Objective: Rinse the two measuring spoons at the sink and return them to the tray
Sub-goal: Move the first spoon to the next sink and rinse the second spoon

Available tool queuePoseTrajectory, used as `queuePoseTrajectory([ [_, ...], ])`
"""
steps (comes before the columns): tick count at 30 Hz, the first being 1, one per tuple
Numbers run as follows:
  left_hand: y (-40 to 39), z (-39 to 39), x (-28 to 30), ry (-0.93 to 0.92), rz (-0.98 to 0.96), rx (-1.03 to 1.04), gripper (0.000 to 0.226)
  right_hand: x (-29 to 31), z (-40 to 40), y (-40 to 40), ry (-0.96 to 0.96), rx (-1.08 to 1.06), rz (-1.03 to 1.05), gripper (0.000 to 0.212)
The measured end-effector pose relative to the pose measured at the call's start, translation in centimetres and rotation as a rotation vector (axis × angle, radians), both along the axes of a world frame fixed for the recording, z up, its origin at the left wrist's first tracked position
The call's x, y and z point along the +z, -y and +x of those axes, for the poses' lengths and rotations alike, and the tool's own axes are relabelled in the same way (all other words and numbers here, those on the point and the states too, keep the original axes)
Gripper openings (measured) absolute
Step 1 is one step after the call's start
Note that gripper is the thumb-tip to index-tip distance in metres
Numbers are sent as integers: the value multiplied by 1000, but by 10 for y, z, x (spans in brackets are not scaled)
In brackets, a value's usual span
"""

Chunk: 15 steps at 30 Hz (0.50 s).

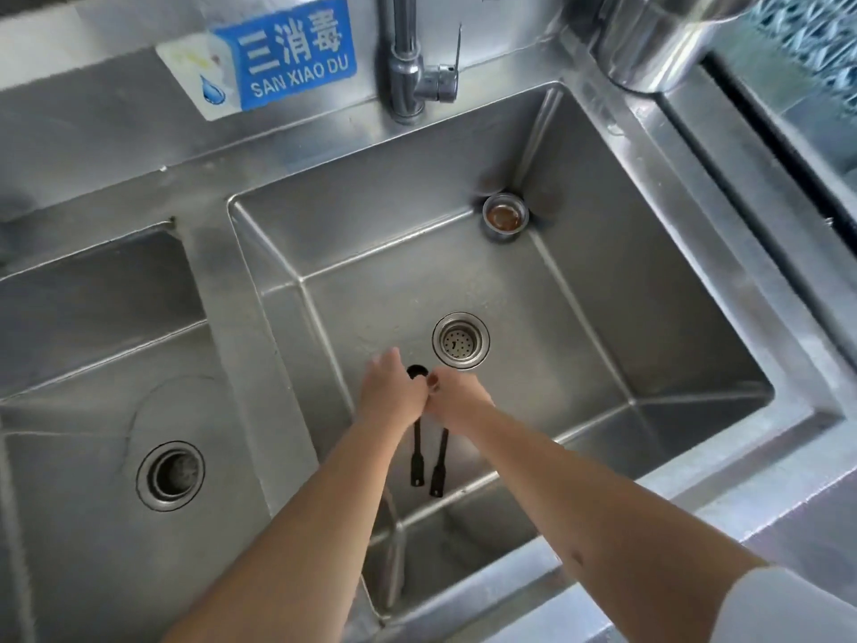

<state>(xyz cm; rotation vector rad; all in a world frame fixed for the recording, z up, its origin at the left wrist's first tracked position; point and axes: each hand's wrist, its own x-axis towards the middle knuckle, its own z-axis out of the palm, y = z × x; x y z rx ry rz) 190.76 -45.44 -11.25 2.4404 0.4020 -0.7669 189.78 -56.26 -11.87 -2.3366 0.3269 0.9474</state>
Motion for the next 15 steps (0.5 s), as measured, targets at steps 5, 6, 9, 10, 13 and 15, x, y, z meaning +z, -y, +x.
queuePoseTrajectory([
  [5, -43, -9, 72, 338, 115, -286, 60, 71, -7, -20, 242, 148, -82, 58],
  [6, -54, -13, 85, 372, 133, -291, 61, 84, -9, -25, 288, 199, -110, 70],
  [9, -96, -30, 119, 422, 195, -290, 68, 119, -20, -47, 432, 360, -199, 90],
  [10, -112, -38, 129, 423, 213, -291, 71, 128, -26, -56, 467, 402, -226, 95],
  [13, -161, -65, 151, 399, 279, -261, 83, 150, -41, -86, 521, 505, -271, 108],
  [15, -195, -82, 162, 394, 316, -210, 88, 160, -49, -112, 544, 564, -285, 113],
])
